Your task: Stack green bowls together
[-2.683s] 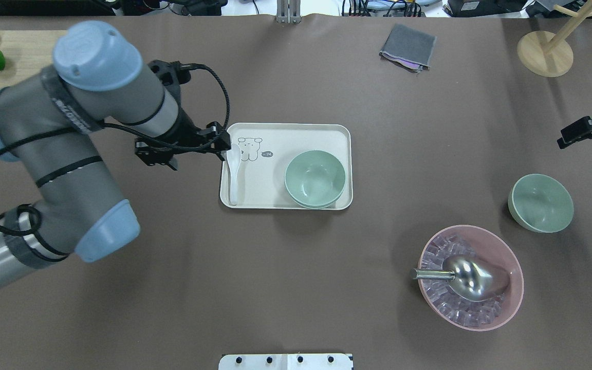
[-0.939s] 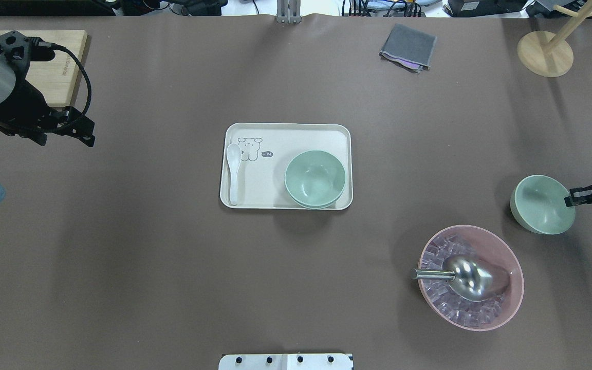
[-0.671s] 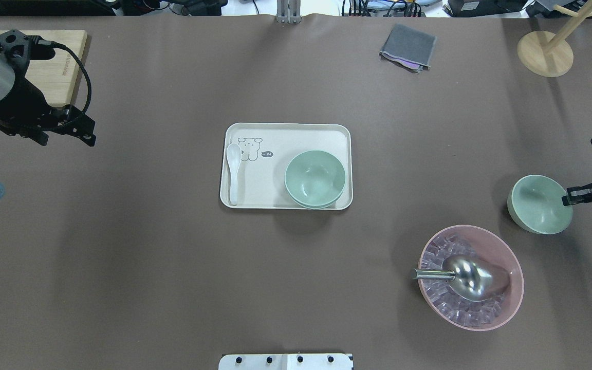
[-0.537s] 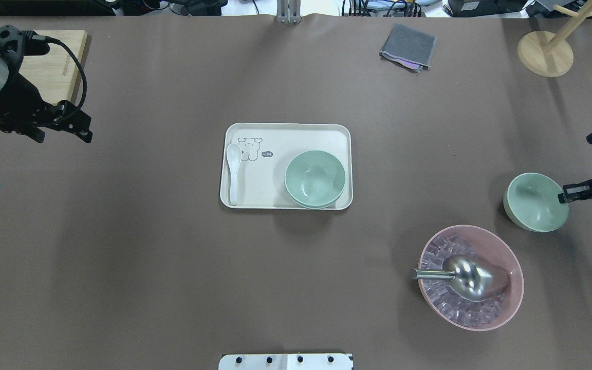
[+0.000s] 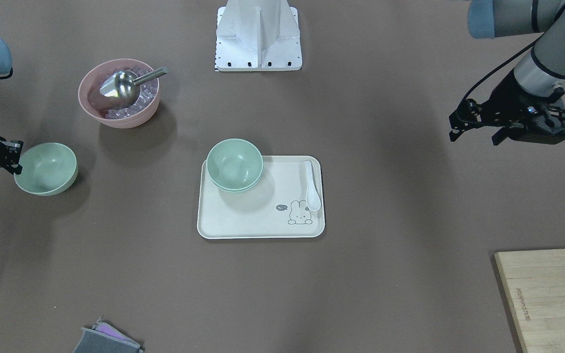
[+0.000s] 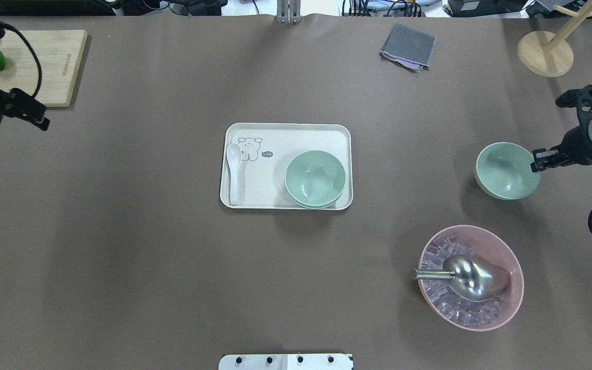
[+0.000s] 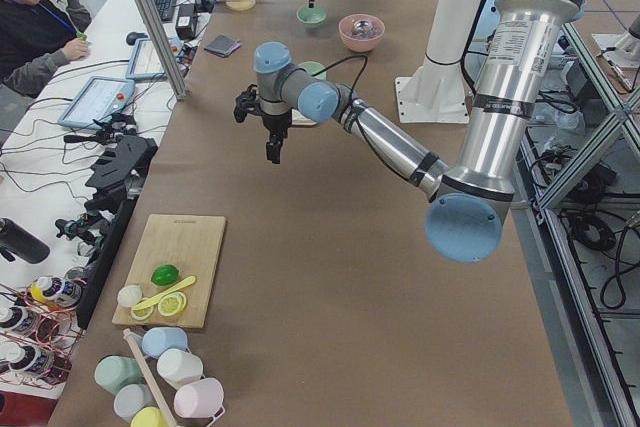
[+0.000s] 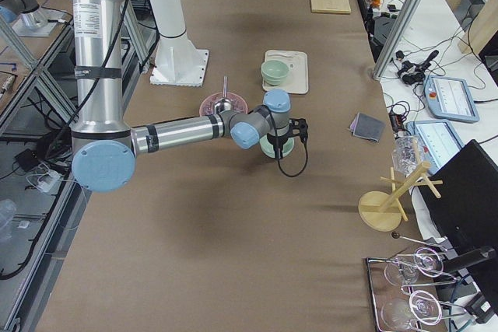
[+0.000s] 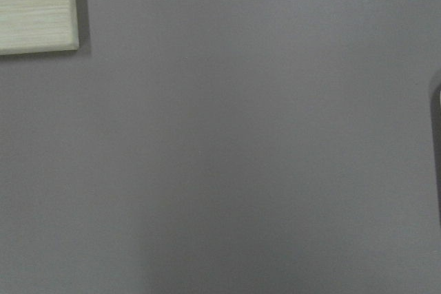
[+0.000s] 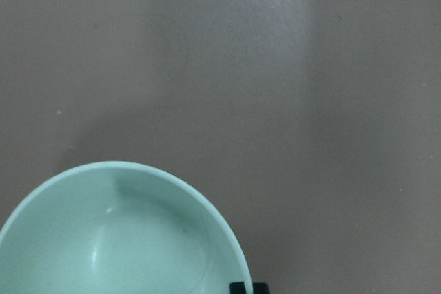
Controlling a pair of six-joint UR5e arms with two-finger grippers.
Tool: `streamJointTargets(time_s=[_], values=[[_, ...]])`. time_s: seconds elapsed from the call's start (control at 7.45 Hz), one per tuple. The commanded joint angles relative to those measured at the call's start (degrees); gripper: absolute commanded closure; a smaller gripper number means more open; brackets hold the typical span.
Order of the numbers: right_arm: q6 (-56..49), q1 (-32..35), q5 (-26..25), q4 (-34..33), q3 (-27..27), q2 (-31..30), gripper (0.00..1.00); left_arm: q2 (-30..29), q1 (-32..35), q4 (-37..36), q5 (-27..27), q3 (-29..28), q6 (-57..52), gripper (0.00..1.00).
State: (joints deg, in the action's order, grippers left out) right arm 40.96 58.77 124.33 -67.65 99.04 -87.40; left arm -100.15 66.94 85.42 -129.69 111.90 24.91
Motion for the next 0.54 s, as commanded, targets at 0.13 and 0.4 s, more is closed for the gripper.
streamJointTargets(time_s=[0.13, 0.4], values=[[3.13, 1.26, 1.88, -14.82, 1.76, 12.13, 1.00, 10.74, 14.92, -0.08, -1.43, -3.16, -26.77, 0.02], [10.86, 0.12, 2.75, -19.43, 2.64, 19.08, 1.00, 13.48, 22.68, 0.01, -8.64, -7.99, -37.79, 0.02]])
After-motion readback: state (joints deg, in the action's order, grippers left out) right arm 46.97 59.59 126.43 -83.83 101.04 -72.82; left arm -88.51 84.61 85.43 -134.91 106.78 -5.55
